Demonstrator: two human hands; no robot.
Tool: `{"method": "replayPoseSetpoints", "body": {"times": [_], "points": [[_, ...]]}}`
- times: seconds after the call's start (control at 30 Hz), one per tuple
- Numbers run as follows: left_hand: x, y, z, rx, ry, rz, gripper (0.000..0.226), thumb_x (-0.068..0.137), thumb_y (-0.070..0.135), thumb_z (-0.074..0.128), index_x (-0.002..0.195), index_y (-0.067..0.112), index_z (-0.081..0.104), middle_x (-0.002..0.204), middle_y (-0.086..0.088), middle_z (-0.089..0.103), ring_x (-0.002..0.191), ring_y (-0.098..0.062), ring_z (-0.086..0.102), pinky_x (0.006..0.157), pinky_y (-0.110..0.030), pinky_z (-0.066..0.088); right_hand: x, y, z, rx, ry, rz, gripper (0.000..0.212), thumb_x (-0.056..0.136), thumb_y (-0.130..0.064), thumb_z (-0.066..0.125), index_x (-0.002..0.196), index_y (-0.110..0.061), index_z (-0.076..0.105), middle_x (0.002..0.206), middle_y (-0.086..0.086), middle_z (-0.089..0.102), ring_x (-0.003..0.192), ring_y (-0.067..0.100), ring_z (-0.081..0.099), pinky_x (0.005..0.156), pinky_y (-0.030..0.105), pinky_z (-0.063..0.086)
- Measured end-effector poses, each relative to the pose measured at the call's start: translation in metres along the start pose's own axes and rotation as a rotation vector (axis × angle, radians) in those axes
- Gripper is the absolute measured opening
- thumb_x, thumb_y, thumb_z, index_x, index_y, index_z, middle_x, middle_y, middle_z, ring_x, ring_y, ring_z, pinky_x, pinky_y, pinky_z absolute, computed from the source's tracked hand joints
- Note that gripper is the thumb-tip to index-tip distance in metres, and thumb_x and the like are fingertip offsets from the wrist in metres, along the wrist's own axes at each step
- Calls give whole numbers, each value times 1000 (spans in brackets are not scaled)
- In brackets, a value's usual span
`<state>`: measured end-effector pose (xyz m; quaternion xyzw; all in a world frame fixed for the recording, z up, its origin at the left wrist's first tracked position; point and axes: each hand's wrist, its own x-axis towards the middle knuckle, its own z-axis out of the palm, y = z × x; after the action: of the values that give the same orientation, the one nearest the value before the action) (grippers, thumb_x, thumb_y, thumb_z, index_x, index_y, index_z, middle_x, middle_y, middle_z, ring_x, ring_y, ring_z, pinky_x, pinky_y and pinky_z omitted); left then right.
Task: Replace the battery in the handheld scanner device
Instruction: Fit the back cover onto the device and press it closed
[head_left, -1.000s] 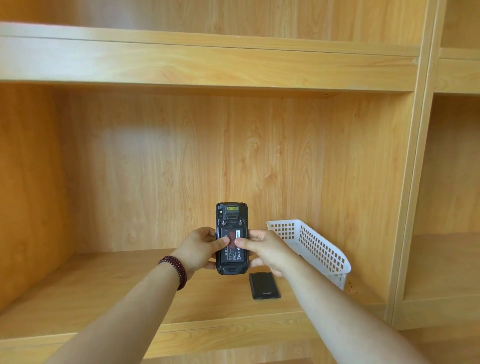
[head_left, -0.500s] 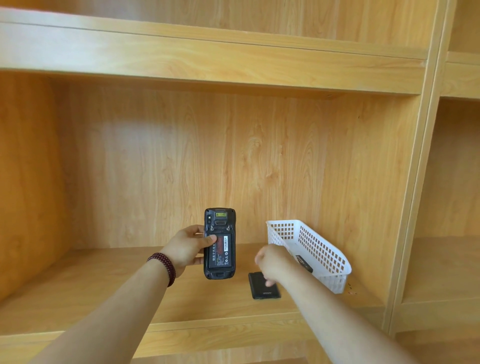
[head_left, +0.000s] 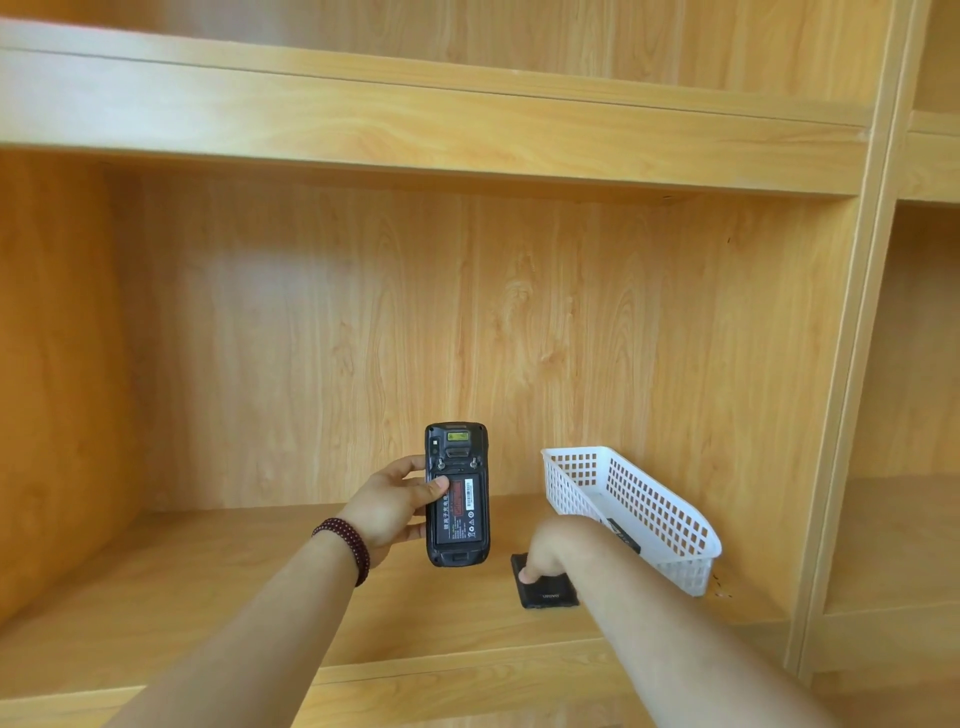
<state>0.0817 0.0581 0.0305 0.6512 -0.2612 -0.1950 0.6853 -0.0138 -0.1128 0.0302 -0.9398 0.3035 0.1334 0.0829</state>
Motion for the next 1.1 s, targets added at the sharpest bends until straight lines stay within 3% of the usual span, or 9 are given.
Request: {"method": "replayPoseSetpoints", "body": {"times": [0.37, 0.43, 0.53, 0.67, 0.77, 0.9, 1.03, 1.1], "points": [[5, -9, 5, -27, -13, -25, 25, 93, 14, 62, 118, 14, 61, 96, -5, 75, 88, -18, 69, 68, -31, 53, 11, 12, 4, 213, -42, 20, 62, 86, -41, 69, 135, -6, 52, 138, 11, 56, 117, 26, 59, 105, 38, 47], [4, -10, 7, -35, -2, -25, 26, 93, 15, 62, 118, 15, 61, 97, -4, 75, 90, -18, 69, 70, -32, 54, 12, 15, 5, 249, -11, 8, 65, 83, -42, 73, 133, -6, 53, 132, 9, 58, 114, 27, 61, 103, 38, 48], [1, -10, 13, -38, 26, -15, 29, 92, 17, 63, 121, 18, 61, 98, -3, 76, 93, -19, 69, 74, -33, 54, 15, 19, 8, 288, 54, -41, 59, 82, -38, 74, 126, -3, 55, 110, 11, 60, 94, 27, 61, 94, 37, 51], [-2, -7, 22, -35, 67, -2, 32, 93, 19, 63, 124, 20, 60, 99, -3, 75, 93, -18, 68, 75, -33, 53, 15, 17, 11, 357, 154, -117, 39, 92, -25, 63, 122, 0, 61, 119, 15, 64, 109, 31, 62, 84, 33, 49], [-5, -4, 29, -28, 102, 11, 34, 93, 19, 63, 126, 21, 59, 102, -3, 74, 94, -18, 68, 76, -33, 54, 15, 20, 8, 608, 192, -160, 38, 90, -18, 67, 123, -1, 60, 122, 16, 64, 113, 32, 61, 97, 37, 50], [-11, -3, 35, -34, 128, 20, 34, 93, 19, 63, 127, 22, 58, 101, -3, 75, 95, -18, 68, 77, -34, 54, 18, 27, 6, 891, 197, -191, 30, 80, -18, 76, 104, -3, 67, 105, 16, 72, 97, 31, 69, 93, 45, 55], [-15, -4, 34, -26, 130, 20, 35, 93, 21, 63, 127, 24, 59, 106, -4, 75, 98, -19, 68, 80, -35, 54, 25, 37, 0, 1225, 133, -194, 37, 83, -10, 73, 118, -6, 61, 111, 16, 68, 106, 35, 66, 99, 50, 51], [-17, -5, 31, -11, 132, 14, 36, 92, 22, 64, 128, 25, 60, 108, -4, 75, 100, -20, 68, 81, -36, 54, 21, 45, -14, 1412, 123, -251, 28, 88, -5, 68, 114, -5, 59, 107, 14, 67, 109, 35, 65, 103, 51, 48]]}}
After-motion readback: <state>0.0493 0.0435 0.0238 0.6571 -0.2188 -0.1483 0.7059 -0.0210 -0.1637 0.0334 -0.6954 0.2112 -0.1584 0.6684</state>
